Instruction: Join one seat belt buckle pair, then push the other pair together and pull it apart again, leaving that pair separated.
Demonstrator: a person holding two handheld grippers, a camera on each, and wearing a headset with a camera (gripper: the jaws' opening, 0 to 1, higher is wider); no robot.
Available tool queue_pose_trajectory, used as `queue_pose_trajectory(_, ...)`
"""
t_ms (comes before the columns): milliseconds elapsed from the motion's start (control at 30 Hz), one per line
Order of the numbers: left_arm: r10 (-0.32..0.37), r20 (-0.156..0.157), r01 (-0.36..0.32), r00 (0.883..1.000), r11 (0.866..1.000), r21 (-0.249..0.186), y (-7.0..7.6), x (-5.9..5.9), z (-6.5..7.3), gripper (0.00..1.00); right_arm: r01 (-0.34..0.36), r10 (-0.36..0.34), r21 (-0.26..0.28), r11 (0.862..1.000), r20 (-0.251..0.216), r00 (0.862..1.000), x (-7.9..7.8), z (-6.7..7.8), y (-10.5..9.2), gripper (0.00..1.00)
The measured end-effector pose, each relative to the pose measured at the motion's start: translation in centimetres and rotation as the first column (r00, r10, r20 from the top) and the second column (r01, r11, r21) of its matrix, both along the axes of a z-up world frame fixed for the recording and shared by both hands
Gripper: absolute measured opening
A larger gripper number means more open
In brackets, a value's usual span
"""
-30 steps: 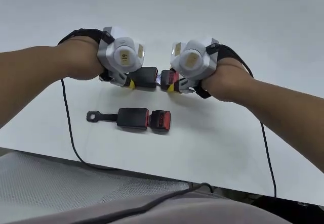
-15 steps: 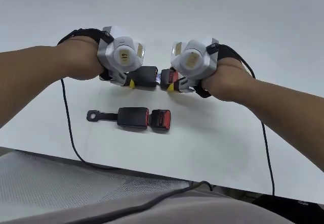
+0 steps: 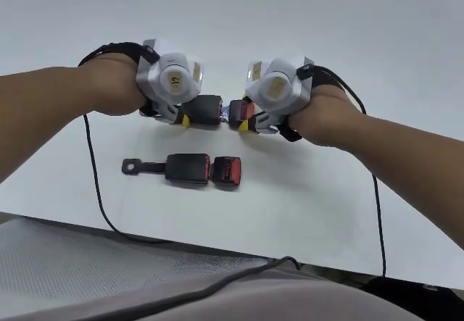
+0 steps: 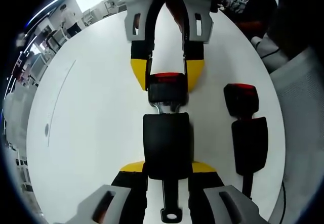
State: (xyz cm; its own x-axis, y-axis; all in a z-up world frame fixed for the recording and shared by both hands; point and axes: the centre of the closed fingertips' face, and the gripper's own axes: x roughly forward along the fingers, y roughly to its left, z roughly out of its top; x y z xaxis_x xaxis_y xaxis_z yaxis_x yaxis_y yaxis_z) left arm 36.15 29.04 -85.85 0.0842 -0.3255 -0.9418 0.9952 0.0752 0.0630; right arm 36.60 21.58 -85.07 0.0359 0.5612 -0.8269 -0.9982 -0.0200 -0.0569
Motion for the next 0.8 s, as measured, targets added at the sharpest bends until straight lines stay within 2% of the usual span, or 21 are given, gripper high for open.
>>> queue_pose_trajectory(133, 0.002, -0.006, -0.002, 1.000, 1.000, -0.004, 0.1, 0.0, 0.0, 0.31, 0.005, -0.005, -0.005, 1.000, 0.002, 1.000, 0.1, 0.0, -0.9, 0.32)
queue_pose_trajectory(467, -0.009, 0.001, 0.009, 1.000, 1.000, 0.015, 0.0, 0.0, 0.1, 0.31, 0.023, -0.023, 0.021, 1.000, 0.004, 1.000, 0.0, 0.2, -1.2, 0.33)
queue_pose_trajectory(800, -0.012, -0.002, 0.012, 1.000, 1.000, 0.027, 0.0, 0.0, 0.1, 0.31, 0.064, -0.064, 0.008, 0.998, 0.006, 0.998, -0.5, 0.3, -4.9, 0.33)
